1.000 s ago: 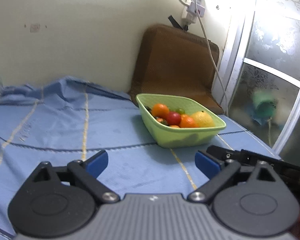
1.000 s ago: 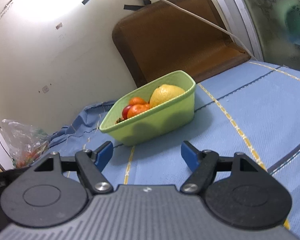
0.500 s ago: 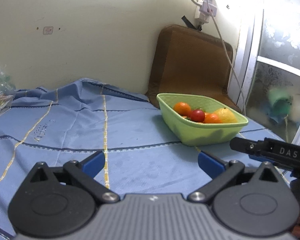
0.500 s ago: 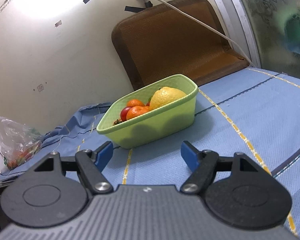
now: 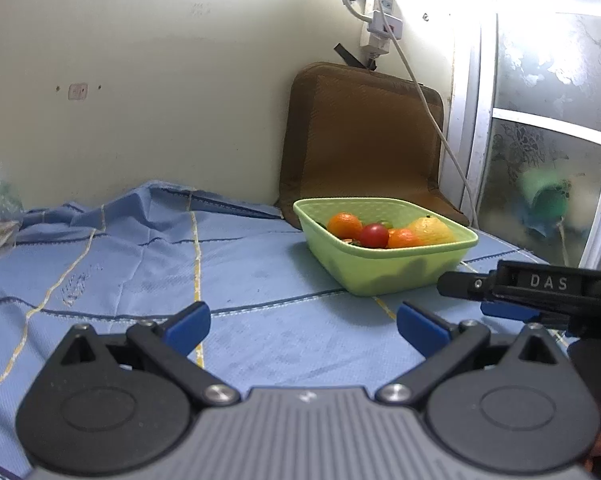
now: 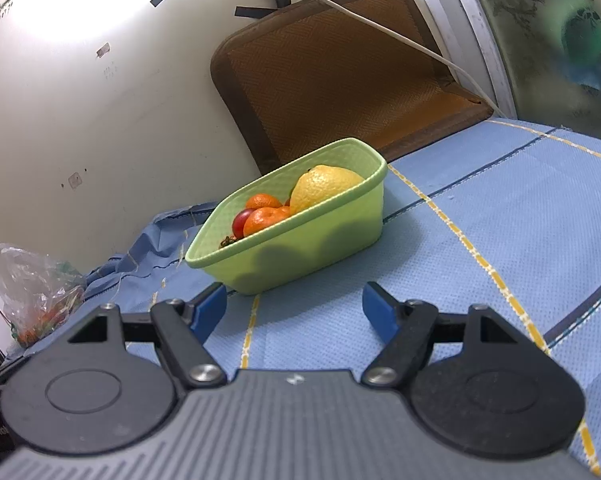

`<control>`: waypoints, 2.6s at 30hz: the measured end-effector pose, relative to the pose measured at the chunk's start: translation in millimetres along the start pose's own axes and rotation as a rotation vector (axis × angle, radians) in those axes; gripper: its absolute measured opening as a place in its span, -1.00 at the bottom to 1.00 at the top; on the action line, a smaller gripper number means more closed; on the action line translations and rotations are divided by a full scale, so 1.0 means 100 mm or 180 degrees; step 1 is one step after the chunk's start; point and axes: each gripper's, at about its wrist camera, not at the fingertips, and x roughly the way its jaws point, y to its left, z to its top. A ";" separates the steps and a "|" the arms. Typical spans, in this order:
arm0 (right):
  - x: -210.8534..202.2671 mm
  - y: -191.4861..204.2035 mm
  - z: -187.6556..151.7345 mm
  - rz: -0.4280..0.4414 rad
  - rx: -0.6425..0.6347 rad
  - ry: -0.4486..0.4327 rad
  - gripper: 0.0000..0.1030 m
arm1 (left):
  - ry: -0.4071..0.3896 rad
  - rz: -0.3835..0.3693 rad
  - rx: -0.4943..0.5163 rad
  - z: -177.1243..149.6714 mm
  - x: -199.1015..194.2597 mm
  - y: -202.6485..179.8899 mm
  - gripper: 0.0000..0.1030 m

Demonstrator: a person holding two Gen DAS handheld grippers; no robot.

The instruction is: Organize fruits

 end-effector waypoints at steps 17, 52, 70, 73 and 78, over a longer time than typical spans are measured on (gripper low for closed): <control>0.02 0.02 0.00 0.0044 -0.0050 0.0068 0.49 | 0.0278 0.0131 -0.0334 0.00 0.12 0.17 1.00; -0.01 0.02 0.00 0.0109 -0.0093 0.0014 0.49 | 0.0300 0.0113 -0.0231 0.00 0.15 0.12 1.00; -0.02 0.02 -0.01 0.0153 -0.0089 -0.0019 0.49 | 0.0243 0.0096 -0.0242 0.00 0.11 0.13 1.00; -0.03 0.02 -0.01 0.0160 -0.0083 -0.0024 0.49 | 0.0228 0.0061 -0.0253 0.00 0.10 0.14 1.00; -0.03 0.02 -0.01 0.0171 -0.0084 -0.0026 0.49 | 0.0193 0.0058 -0.0283 0.01 0.07 0.16 1.00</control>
